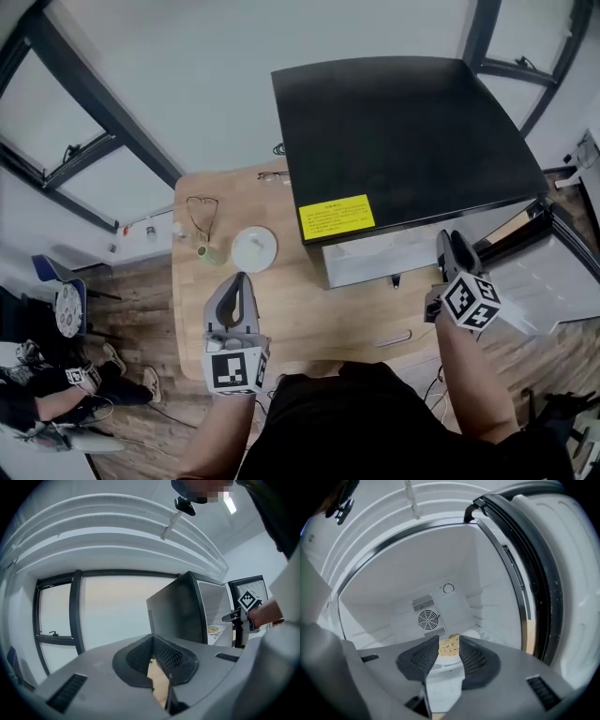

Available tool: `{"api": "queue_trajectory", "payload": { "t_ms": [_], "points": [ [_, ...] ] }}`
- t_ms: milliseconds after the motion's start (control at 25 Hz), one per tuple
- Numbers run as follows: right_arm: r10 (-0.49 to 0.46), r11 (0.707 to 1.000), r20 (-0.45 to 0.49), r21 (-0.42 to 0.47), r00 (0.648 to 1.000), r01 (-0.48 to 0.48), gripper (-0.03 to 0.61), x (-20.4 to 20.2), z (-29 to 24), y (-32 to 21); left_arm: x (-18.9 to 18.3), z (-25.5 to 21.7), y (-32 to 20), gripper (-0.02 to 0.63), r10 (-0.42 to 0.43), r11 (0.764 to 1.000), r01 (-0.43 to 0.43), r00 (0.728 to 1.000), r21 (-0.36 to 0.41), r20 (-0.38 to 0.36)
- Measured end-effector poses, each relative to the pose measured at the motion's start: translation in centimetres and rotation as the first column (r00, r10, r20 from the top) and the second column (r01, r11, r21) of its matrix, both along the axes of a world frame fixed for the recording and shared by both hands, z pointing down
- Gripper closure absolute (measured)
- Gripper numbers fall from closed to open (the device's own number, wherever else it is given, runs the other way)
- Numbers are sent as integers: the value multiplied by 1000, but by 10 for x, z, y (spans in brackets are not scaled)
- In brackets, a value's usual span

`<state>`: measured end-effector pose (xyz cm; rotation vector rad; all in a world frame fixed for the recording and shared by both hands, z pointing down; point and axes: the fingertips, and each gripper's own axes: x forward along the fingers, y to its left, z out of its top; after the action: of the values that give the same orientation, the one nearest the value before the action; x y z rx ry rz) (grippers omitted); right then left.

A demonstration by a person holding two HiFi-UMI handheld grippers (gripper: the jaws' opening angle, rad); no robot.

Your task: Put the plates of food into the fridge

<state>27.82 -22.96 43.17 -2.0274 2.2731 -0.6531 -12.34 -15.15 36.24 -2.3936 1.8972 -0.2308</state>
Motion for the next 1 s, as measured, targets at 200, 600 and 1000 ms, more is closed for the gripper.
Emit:
{"api": "queue_trajectory", "payload": {
  "t_ms": [200, 600, 1000],
  "points": [
    [-74, 995, 70, 74, 995, 68, 428, -50, -9, 32, -41, -5, 19, 611, -2, 1000, 2, 1000, 11, 5],
    [-256, 965, 159, -12, 954, 261, 428, -196, 42, 104, -144, 12, 82, 611, -63, 998, 63, 998, -10, -6],
    [-478, 847, 296, -91, 827, 523, 428, -346, 110, 196, -235, 18, 147, 611, -127, 992, 127, 992, -5, -18]
  ]
}}
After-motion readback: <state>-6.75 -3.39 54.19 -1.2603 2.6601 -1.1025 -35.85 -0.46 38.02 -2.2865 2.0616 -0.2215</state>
